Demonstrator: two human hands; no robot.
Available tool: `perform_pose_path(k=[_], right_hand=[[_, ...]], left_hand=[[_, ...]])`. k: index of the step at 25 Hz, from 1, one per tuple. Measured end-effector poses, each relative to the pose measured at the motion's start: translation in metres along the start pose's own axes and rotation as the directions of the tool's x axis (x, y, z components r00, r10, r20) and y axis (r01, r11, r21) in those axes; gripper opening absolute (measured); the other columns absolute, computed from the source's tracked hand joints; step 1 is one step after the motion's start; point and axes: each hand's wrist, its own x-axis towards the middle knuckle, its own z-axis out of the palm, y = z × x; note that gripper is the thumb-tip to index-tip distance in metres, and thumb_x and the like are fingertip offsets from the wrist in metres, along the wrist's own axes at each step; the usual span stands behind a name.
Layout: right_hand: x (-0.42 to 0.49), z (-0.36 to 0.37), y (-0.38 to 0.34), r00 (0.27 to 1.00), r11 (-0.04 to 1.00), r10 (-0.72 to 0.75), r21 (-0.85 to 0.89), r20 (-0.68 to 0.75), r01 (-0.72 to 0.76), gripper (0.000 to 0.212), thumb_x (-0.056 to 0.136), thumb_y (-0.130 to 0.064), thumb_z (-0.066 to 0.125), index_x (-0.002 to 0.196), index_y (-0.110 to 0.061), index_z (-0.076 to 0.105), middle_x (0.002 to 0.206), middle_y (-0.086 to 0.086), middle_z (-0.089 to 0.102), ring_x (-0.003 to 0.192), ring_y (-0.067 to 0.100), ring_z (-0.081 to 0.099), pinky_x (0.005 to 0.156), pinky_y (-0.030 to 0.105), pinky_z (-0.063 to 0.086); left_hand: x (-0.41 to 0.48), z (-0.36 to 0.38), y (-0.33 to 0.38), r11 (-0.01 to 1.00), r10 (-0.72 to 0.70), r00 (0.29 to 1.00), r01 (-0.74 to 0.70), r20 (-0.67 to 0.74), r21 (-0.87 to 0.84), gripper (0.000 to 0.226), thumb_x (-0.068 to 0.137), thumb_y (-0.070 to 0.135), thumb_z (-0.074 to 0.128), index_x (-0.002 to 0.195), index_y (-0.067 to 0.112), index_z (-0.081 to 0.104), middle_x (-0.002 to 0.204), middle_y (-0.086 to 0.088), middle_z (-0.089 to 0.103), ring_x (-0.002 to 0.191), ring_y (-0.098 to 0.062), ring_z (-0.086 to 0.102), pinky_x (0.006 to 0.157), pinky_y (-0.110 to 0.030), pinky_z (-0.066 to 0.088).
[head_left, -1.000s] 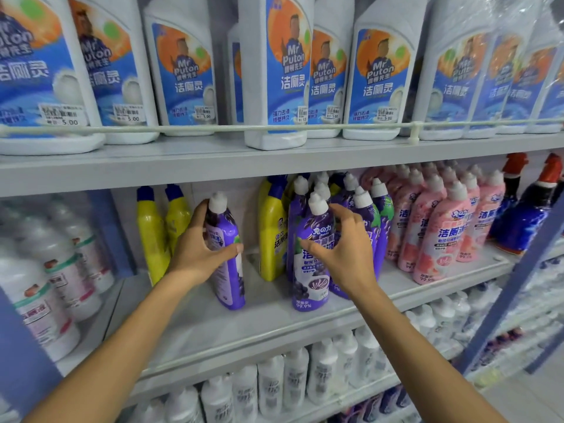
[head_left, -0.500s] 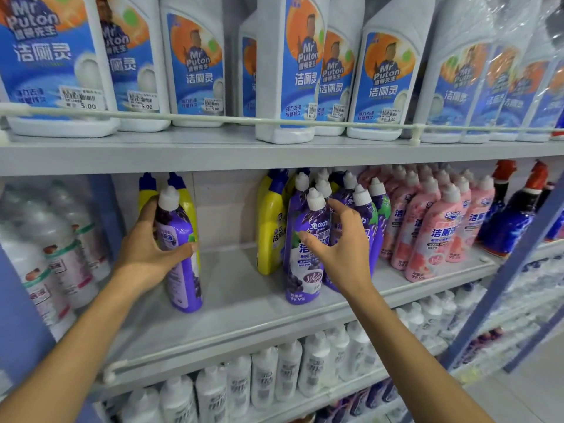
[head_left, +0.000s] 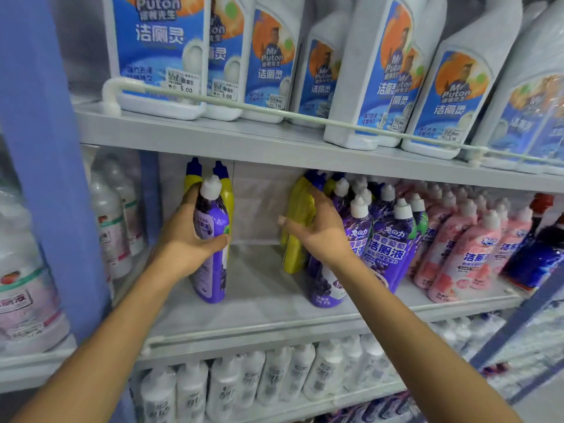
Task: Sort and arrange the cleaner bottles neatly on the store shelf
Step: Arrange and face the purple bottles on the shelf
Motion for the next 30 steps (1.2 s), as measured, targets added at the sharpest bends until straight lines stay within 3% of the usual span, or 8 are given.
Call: perform_pose_path(k=[6, 10, 14, 18, 21, 23, 27, 30], right_hand=[[0.062, 0.038, 0.005, 0.953, 0.939, 0.157, -0.26, -0.26, -0.225, 0.084, 0.083, -0.028, 0.08, 0.149, -0.007, 0.033, 0.153, 0.021, 0.033, 0.129, 0.044, 0.048, 0.096, 0.047, 0.048], [0.067, 0.038, 0.009, 0.959, 0.935, 0.166, -0.274, -0.231, -0.228, 0.069, 0.083, -0.016, 0.074, 0.143, -0.012, 0.04, 0.147, 0.02, 0.041, 0.115, 0.043, 0.058, 0.078, 0.04, 0.049], [0.063, 0.036, 0.01, 0.997, 0.998, -0.027, -0.06, -0.066, 0.023, 0.078, 0.078, -0.008, 0.077, 0.148, -0.015, 0.043, 0.134, 0.011, 0.061, 0.115, 0.032, 0.062, 0.092, 0.038, 0.054], [0.047, 0.05, -0.003, 0.99, 0.948, -0.038, 0.319, 0.138, -0.008, 0.079, 0.081, -0.005, 0.082, 0.147, -0.022, 0.043, 0.125, 0.005, 0.064, 0.11, 0.023, 0.066, 0.092, 0.039, 0.059], [0.041, 0.049, 0.007, 0.974, 0.929, 0.008, 0.357, 0.227, -0.091, 0.05, 0.083, -0.024, 0.084, 0.126, -0.018, 0.059, 0.115, 0.007, 0.07, 0.101, 0.027, 0.072, 0.081, 0.051, 0.063], [0.037, 0.049, 0.012, 0.965, 0.926, -0.001, 0.364, 0.261, -0.098, 0.05, 0.086, -0.028, 0.082, 0.127, -0.015, 0.058, 0.115, 0.009, 0.07, 0.099, 0.029, 0.073, 0.073, 0.051, 0.064], [0.036, 0.062, 0.001, 0.937, 0.878, -0.13, 0.477, 0.325, -0.044, 0.044, 0.092, -0.008, 0.073, 0.131, -0.004, 0.052, 0.122, 0.017, 0.069, 0.11, 0.027, 0.069, 0.09, 0.038, 0.061], [0.039, 0.071, 0.002, 0.907, 0.835, -0.183, 0.547, 0.38, -0.06, 0.044, 0.096, -0.008, 0.068, 0.137, -0.003, 0.053, 0.128, 0.019, 0.067, 0.12, 0.033, 0.065, 0.098, 0.048, 0.057]], left_hand=[[-0.004, 0.0, 0.004, 1.0, -0.013, 1.0, 0.013, -0.013, -0.025, 0.097, 0.07, 0.014, 0.088, 0.138, 0.054, 0.032, 0.127, 0.013, 0.064, 0.111, -0.019, 0.066, 0.098, -0.043, 0.054], [-0.008, -0.003, 0.005, 1.0, -0.004, 1.0, 0.003, -0.023, -0.026, 0.098, 0.071, 0.015, 0.088, 0.147, 0.044, 0.034, 0.126, 0.017, 0.062, 0.111, -0.016, 0.066, 0.097, -0.037, 0.054], [-0.007, -0.003, 0.006, 1.0, -0.013, 1.0, 0.013, -0.024, -0.002, 0.1, 0.07, 0.017, 0.088, 0.148, 0.044, 0.033, 0.128, 0.016, 0.062, 0.113, -0.018, 0.065, 0.1, -0.039, 0.053], [-0.007, -0.004, 0.01, 1.0, -0.029, 0.999, 0.029, -0.017, -0.006, 0.099, 0.07, 0.013, 0.089, 0.148, 0.041, 0.034, 0.121, 0.015, 0.063, 0.108, -0.021, 0.066, 0.096, -0.04, 0.055], [-0.01, -0.008, 0.011, 1.0, -0.023, 0.999, 0.024, -0.039, 0.011, 0.099, 0.069, 0.011, 0.088, 0.148, 0.041, 0.035, 0.121, 0.014, 0.065, 0.105, -0.019, 0.067, 0.094, -0.038, 0.055], [-0.012, -0.009, 0.011, 0.999, -0.031, 0.998, 0.033, -0.047, 0.041, 0.103, 0.069, 0.013, 0.087, 0.15, 0.044, 0.031, 0.123, 0.013, 0.066, 0.103, -0.017, 0.067, 0.094, -0.036, 0.055], [-0.013, -0.008, 0.008, 0.991, -0.109, 0.992, 0.114, -0.069, 0.065, 0.106, 0.067, 0.02, 0.085, 0.151, 0.046, 0.026, 0.119, 0.015, 0.067, 0.099, -0.015, 0.067, 0.09, -0.033, 0.054], [-0.014, -0.007, 0.001, 0.986, -0.166, 0.979, 0.169, -0.115, 0.014, 0.079, 0.062, 0.023, 0.082, 0.124, 0.041, 0.039, 0.106, 0.011, 0.071, 0.093, -0.019, 0.07, 0.083, -0.037, 0.057]])
